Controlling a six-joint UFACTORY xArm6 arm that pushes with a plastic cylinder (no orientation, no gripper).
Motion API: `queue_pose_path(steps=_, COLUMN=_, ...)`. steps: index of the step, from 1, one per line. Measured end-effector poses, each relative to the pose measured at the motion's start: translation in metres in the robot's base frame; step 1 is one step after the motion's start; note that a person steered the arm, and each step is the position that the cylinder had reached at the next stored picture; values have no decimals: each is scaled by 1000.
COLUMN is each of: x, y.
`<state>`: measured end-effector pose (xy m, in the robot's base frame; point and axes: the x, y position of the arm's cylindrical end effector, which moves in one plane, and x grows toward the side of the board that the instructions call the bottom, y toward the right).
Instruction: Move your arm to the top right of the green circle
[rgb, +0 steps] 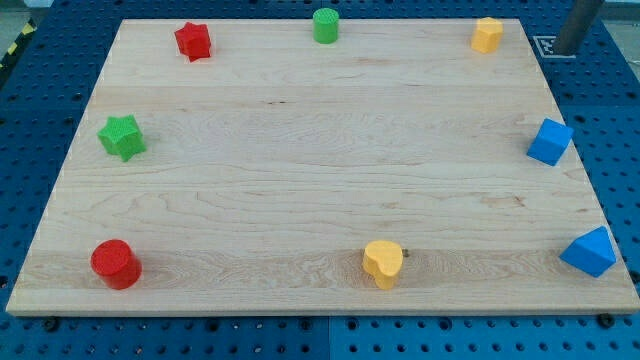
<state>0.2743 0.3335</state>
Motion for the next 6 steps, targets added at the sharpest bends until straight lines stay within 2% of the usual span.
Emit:
queue_pose_path(steps=3, x=53, y=-32)
queue_pose_path(steps=5, x=48, y=-149)
queue_pose_path(steps=6, x=24, y=-191)
